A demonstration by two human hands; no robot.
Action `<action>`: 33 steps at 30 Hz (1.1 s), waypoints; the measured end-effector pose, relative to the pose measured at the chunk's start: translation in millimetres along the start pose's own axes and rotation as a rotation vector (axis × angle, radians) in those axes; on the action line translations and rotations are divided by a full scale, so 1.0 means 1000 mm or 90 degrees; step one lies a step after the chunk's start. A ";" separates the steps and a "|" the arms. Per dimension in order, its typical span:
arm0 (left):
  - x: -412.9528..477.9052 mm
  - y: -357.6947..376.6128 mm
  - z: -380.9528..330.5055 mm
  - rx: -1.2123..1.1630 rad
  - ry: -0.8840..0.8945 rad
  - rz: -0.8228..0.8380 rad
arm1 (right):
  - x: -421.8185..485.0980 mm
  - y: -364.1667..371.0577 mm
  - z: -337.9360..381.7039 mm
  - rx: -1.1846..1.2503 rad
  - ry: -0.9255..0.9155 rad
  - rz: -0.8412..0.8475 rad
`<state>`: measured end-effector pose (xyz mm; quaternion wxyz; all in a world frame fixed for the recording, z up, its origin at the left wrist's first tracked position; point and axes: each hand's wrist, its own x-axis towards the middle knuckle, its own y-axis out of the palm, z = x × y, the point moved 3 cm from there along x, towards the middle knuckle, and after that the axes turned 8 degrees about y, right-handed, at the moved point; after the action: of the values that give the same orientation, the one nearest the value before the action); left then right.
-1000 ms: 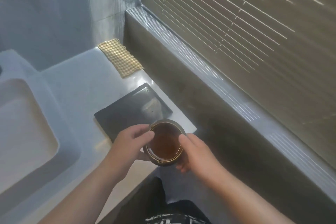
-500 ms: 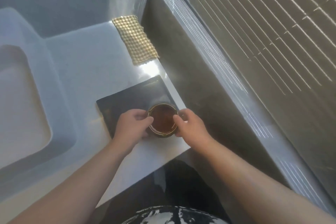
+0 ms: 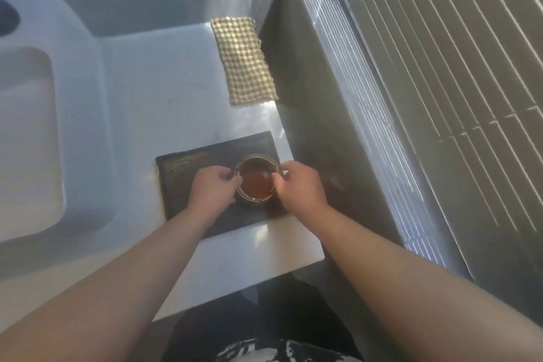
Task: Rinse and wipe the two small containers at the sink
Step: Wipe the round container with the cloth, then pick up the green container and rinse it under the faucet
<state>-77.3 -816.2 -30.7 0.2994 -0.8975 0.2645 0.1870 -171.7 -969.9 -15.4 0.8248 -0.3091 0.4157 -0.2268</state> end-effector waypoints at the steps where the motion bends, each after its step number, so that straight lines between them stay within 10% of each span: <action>1: 0.000 0.002 0.002 -0.003 -0.005 0.006 | 0.001 0.001 0.000 -0.005 -0.004 0.001; 20: -0.085 -0.057 0.042 0.035 -0.050 0.052 | -0.054 -0.019 -0.014 -0.048 -0.118 0.179; 33: -0.304 -0.135 0.147 -0.363 -0.137 -0.438 | -0.181 0.073 0.084 -0.222 -0.472 0.504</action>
<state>-264.4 -521.0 68.2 0.1108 -0.9552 -0.1432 0.2340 -193.5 -777.3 71.2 0.8744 -0.3203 0.2139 0.2950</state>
